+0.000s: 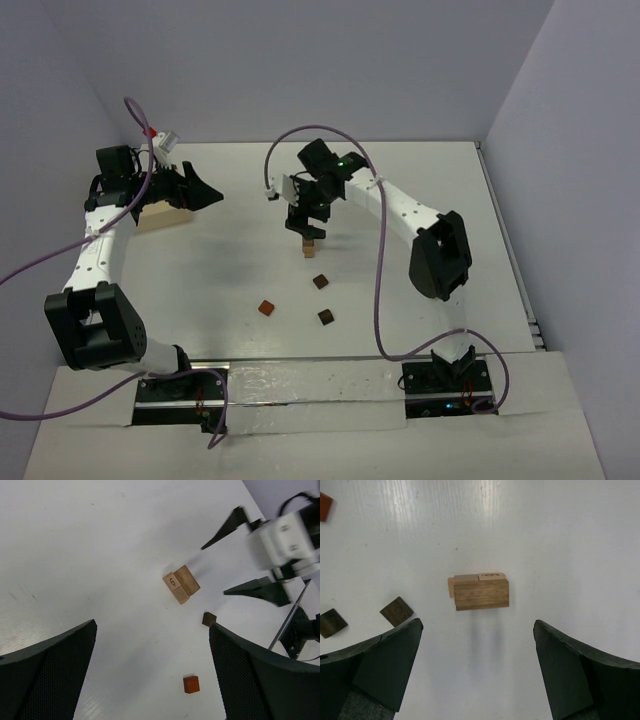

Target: Build the wood block tower

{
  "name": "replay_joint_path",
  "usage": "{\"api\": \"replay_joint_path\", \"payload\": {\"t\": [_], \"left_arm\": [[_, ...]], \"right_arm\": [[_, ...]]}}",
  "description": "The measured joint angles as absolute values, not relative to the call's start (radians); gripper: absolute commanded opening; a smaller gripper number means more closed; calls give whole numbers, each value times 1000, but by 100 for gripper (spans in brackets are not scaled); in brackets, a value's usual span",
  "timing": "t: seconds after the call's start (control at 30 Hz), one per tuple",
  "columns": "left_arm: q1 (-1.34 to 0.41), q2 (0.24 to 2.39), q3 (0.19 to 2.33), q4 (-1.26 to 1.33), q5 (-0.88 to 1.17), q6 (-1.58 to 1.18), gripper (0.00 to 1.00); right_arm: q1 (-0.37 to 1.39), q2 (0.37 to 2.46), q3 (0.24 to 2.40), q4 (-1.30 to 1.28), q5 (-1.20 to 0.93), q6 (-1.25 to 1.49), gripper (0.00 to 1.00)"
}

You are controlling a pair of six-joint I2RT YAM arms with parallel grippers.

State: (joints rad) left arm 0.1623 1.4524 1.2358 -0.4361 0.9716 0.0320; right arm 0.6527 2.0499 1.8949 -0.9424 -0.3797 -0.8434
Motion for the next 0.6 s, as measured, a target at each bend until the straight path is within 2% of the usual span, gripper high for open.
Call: {"api": "replay_joint_path", "payload": {"t": [0.13,0.27,0.43,0.5,0.6], "left_arm": [[162,1440,1236,-437,940,39,99],[161,1426,1235,-436,883,43,99],[159,1399,1209,-420,786,44,99],[159,1385,1185,-411,742,44,99],[158,1370,1154,-405,676,42,99]], "right_arm": [[653,1917,1895,-936,-386,-812,100],[655,1736,1781,-854,-380,-739,98],[657,1544,1538,-732,-337,-577,85],[658,1497,1412,-690,-310,-495,73],[665,1494,1283,-660,-241,-372,63]]}}
